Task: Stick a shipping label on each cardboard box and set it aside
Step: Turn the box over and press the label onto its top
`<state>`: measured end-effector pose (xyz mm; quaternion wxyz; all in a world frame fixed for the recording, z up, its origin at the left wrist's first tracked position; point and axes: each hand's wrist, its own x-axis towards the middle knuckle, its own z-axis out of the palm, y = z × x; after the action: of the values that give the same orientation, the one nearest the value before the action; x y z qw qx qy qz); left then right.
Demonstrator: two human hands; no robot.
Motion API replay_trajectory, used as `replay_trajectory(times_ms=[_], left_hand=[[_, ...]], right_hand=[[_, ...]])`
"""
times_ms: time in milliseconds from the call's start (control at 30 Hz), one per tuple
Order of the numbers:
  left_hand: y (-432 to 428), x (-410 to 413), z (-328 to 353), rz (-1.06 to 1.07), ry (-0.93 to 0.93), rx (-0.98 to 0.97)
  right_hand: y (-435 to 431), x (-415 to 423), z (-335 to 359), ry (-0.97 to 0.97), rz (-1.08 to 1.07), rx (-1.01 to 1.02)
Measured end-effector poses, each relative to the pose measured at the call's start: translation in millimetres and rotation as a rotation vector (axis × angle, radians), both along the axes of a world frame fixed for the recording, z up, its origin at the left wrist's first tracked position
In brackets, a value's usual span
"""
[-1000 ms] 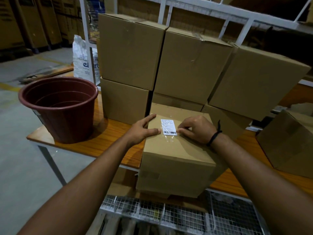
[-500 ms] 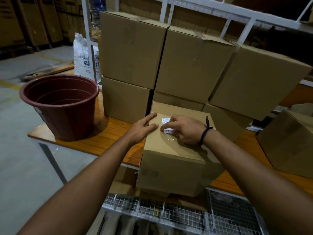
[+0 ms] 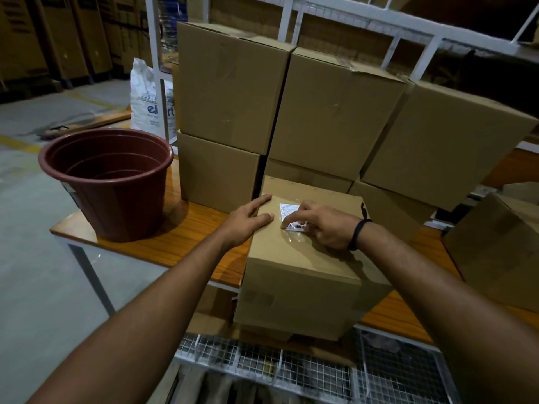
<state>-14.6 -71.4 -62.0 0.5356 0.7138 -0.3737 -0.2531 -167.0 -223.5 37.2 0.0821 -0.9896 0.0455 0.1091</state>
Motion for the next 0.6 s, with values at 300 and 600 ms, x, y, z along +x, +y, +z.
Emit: replay_trajectory(times_ms=[300, 600], left_hand=[[0, 0, -2, 0.009, 0.022, -0.016], [-2, 0, -4, 0.017, 0.055, -0.04]], right_hand=[[-19, -25, -15, -0.322, -0.37, 0.351], [6, -13, -2, -0.164, -0.67, 0.513]])
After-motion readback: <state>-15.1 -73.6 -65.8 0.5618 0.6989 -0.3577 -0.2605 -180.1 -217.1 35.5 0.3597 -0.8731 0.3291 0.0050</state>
